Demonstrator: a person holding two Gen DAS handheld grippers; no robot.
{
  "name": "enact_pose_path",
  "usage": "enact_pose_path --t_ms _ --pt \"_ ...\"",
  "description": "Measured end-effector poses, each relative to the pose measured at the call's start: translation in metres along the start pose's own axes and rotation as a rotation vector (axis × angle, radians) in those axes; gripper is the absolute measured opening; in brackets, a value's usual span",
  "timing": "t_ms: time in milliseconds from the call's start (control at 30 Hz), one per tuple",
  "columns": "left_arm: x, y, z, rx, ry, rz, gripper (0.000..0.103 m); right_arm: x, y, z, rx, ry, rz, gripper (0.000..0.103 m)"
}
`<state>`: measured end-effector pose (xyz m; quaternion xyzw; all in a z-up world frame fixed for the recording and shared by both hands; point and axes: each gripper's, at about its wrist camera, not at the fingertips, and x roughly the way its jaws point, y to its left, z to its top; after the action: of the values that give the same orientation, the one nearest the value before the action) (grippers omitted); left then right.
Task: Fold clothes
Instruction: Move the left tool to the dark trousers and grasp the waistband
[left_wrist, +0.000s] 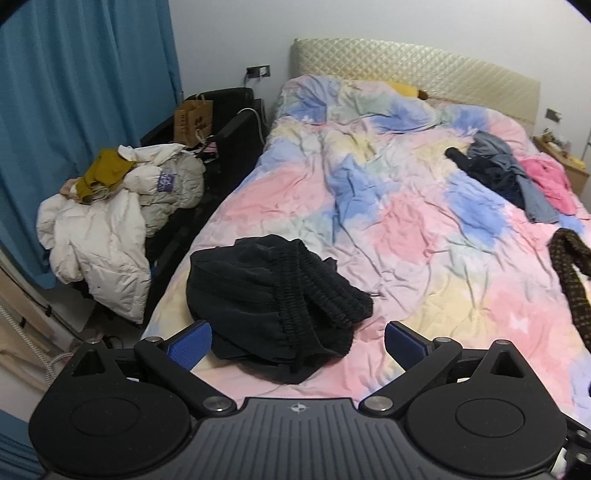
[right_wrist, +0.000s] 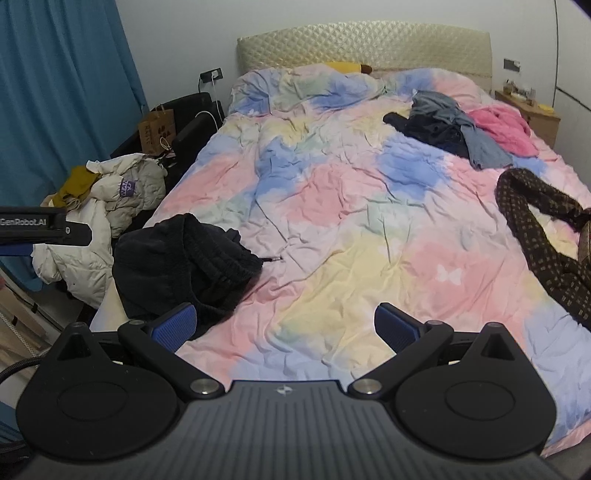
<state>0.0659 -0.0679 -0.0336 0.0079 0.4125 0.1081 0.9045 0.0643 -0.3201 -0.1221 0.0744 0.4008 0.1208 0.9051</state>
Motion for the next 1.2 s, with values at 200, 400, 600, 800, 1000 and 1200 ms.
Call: enact_pose_path --t_ms 200,400,600,800,1000,1200 --pt "0.020 -0.005 0.003 0.006 0.031 0.034 0.100 0.009 -0.012 -0.005 0.003 0.031 0.025 0.103" --pt "0.069 -0.002 0.018 0.034 0.049 0.050 0.099 0.025 -0.011 -0.002 0.012 0.051 0.029 0.103" --pt "0.142 0.012 0.046 0.032 0.091 -0.005 0.099 0.047 -0.007 0.014 0.045 0.068 -0.038 0.103" --pt "0.230 0.025 0.071 0.022 0.150 -0.054 0.096 0.076 0.000 0.029 0.108 0.129 -0.145 0.103" --pt "0.312 0.036 0.094 0.000 0.180 -0.088 0.093 0.096 0.009 0.036 0.174 0.199 -0.242 0.103" --pt "0.379 0.023 0.101 0.060 0.212 -0.062 0.084 0.093 0.009 0.038 0.214 0.224 -0.363 0.103"
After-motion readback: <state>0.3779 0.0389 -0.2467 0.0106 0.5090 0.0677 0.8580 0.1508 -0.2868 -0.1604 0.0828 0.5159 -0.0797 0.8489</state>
